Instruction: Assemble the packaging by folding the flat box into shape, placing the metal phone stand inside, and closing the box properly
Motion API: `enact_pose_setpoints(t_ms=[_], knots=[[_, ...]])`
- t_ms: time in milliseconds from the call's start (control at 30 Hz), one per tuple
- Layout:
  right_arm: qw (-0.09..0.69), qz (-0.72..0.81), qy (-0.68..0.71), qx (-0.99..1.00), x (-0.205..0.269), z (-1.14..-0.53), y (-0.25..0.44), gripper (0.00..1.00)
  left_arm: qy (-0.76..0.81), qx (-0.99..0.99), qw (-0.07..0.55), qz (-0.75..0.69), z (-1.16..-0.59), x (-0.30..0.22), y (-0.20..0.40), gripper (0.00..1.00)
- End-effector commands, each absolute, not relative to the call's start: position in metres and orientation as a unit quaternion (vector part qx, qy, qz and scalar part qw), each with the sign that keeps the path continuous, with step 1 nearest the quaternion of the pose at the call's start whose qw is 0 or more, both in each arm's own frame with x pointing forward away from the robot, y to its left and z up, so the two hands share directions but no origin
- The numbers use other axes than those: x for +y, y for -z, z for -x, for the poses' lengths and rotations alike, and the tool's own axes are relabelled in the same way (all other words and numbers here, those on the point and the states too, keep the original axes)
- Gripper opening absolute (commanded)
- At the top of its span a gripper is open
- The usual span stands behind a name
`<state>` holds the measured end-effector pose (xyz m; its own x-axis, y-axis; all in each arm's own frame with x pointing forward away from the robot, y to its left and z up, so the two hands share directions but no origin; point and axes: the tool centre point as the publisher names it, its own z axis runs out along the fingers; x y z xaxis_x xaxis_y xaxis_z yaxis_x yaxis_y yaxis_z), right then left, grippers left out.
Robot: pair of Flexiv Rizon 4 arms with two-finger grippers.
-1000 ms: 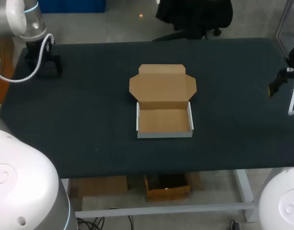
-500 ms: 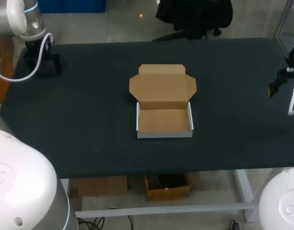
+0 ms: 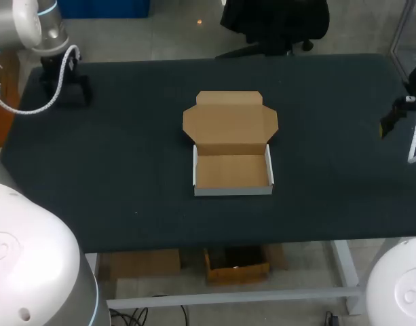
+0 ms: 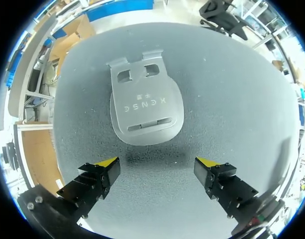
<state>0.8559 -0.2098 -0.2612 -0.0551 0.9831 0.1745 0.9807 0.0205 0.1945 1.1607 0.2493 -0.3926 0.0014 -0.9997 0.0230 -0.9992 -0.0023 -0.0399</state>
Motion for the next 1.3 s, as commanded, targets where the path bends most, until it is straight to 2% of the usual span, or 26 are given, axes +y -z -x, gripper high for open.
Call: enact_pose_setpoints(t_ms=[33, 433, 1300], knots=[[0.003, -0.687, -0.131, 0.715, -0.210, -0.855, 0.260, 1.00, 0.021, 0.706, 0.007, 0.708, -1.160, 0.246, 0.392, 1.00], [0.003, -0.687, -0.131, 0.715, -0.210, -0.855, 0.260, 1.00, 0.020, 0.701, 0.006, 0.713, -1.149, 0.246, 0.390, 1.00], [0.003, -0.687, -0.131, 0.715, -0.210, -0.855, 0.260, 1.00, 0.015, 0.696, 0.012, 0.718, -1.172, 0.247, 0.397, 1.00]])
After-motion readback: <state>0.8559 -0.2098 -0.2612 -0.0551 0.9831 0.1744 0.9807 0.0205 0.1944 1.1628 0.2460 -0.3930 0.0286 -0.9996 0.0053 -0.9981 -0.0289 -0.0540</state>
